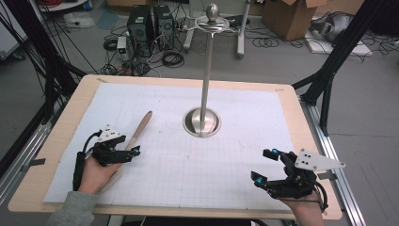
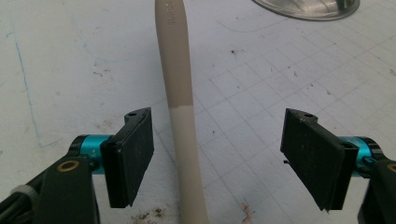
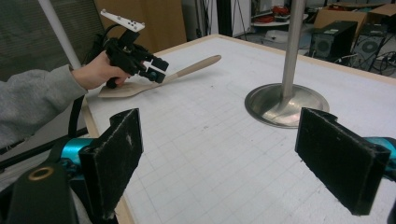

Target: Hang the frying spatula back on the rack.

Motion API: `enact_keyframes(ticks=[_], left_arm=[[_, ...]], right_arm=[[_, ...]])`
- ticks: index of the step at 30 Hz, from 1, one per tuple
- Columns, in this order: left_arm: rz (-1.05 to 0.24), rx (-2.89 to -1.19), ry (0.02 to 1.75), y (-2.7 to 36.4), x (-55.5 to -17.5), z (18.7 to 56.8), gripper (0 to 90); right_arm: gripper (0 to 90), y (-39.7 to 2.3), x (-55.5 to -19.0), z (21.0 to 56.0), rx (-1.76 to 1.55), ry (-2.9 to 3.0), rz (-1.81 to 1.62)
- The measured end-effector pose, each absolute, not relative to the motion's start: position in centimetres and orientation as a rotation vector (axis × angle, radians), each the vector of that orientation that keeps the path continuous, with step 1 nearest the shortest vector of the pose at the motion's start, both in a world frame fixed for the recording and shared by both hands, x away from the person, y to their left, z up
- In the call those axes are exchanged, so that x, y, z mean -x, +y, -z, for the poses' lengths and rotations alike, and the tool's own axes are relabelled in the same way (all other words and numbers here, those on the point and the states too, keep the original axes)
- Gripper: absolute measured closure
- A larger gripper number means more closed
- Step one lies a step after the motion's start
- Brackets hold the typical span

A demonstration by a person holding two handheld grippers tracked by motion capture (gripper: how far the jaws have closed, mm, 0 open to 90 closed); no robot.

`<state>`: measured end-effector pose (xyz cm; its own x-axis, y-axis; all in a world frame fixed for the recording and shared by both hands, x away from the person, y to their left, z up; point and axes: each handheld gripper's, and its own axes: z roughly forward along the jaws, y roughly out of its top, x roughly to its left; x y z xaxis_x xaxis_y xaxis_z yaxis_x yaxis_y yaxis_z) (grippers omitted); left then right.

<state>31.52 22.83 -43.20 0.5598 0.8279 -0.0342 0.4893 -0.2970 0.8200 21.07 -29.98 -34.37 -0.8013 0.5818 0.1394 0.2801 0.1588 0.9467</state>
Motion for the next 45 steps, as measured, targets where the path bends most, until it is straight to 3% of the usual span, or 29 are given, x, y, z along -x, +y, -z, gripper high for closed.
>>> enact_keyframes(ticks=[23,36,45], left_arm=[[-0.463,-1.962,1.137,24.0,-31.7,44.5,39.7],[-0.472,-1.982,1.122,23.7,-31.5,44.6,55.2],[-0.47,-1.993,1.116,23.7,-31.6,44.6,61.0]], right_arm=[[14.2,-29.9,-21.1,34.3,-0.834,2.189,-1.691],[14.2,-29.8,-21.2,34.4,-0.827,2.199,-1.688],[14.3,-29.7,-21.1,34.4,-0.829,2.204,-1.686]])
